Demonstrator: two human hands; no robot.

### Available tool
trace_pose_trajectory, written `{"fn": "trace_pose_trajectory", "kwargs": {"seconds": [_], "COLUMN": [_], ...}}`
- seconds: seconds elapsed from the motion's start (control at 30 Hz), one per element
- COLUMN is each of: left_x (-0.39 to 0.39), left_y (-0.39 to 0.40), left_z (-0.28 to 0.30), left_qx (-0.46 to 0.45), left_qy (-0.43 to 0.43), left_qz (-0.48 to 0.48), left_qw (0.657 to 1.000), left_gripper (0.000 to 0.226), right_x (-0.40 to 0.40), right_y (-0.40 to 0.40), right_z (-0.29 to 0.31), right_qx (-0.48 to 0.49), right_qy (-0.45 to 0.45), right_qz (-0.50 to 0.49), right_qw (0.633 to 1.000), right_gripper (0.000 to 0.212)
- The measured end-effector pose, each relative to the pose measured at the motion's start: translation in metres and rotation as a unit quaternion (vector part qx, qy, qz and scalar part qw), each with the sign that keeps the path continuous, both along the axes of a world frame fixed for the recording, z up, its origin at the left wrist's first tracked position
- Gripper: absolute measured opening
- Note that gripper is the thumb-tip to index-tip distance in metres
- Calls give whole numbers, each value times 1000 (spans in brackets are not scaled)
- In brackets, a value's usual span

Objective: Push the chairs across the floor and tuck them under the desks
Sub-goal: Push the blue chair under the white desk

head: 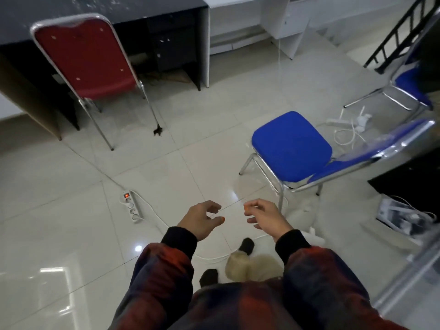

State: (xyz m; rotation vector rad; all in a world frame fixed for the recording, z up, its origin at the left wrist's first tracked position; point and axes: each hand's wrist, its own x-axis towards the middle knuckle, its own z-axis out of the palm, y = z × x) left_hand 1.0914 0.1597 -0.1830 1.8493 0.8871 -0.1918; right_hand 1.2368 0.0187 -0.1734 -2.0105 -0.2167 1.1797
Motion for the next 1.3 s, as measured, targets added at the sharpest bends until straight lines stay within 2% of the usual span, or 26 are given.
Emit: {"fn": "trace_pose_trajectory", "kwargs": {"seconds": [0.17,0.33,0.47,0.63,0.8,0.93,1.1,1.23,1.3], "left_x": [12,26,52,117,161,177,223,274,311], "left_y": [-30,-52,-92,-178,-235,-238,-221,-211,-212], "left_z": [10,19,20,6,-1,-3,-1,-3,-3], "left_qx": [15,37,59,36,25,41,54,43,23], "left_qy": [-13,-26,-18,-21,-24,-3,-24,-39,-58], "left_qz": [1,49,91,41,25,44,100,126,138], "left_qw": [1000,998,994,998,999,998,993,990,988], "left_gripper": [36,36,34,35,36,36,36,34,32], "right_x": [13,27,61,123,159,182,230,280,316], "right_y": [-28,-47,-98,-181,-227,-228,-197,-177,-177], "right_z": [7,13,21,17,23,32,36,42,48], "right_qx": [28,56,53,79,116,135,158,163,172], "right_qy": [-29,-33,-45,-90,-106,-114,-121,-157,-194], "right_qz": [-35,30,84,-5,-23,37,105,164,163], "right_qw": [999,997,994,993,987,984,974,960,952], "right_gripper": [11,11,15,11,12,13,11,9,9]}}
